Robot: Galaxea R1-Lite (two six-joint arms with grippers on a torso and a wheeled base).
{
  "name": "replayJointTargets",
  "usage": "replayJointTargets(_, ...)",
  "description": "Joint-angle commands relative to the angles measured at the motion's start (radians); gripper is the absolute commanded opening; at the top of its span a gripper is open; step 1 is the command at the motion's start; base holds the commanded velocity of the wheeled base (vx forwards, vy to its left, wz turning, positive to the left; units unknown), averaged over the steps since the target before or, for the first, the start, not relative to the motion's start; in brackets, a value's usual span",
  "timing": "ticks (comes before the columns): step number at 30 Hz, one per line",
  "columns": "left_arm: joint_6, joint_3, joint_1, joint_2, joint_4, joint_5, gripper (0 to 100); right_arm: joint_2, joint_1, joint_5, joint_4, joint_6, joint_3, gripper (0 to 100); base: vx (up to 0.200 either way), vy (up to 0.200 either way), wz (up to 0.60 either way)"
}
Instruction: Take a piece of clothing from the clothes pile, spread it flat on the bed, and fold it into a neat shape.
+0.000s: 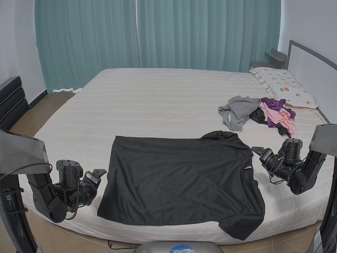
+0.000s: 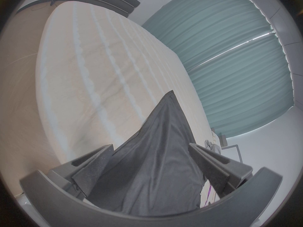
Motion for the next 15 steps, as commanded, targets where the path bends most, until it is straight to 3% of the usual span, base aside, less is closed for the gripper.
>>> replayJointTargets(1,-0.004,0.110,-0.019,-0.055,-0.004,-0.007,100,-0.032,0.024,0.014,-0.171,0.020,0.216,100,0.000,0.000,0.00)
replayJointTargets(4,-0.004,0.147,-0.023,-0.057,-0.011,-0.032,100,-0.026,0.047,0.041,-0.273,0.158,0.313,100,0.000,0.000,0.00)
replayJointTargets(6,-0.004,0.150,-0.023,-0.057,-0.016,-0.036,100,-0.025,0.049,0.050,-0.289,0.178,0.324,100,0.000,0.000,0.00)
replayJointTargets(7,-0.007,0.159,-0.025,-0.055,-0.038,-0.047,100,-0.011,0.041,0.114,-0.344,0.216,0.376,100,0.000,0.000,0.00)
replayJointTargets(11,-0.002,0.162,-0.049,-0.041,-0.041,-0.049,100,0.023,0.032,0.165,-0.342,0.221,0.385,100,0.000,0.000,0.00)
replayJointTargets(15,-0.001,0.161,-0.057,-0.026,-0.047,-0.047,100,0.041,0.004,0.202,-0.342,0.227,0.376,100,-0.200,0.000,0.00)
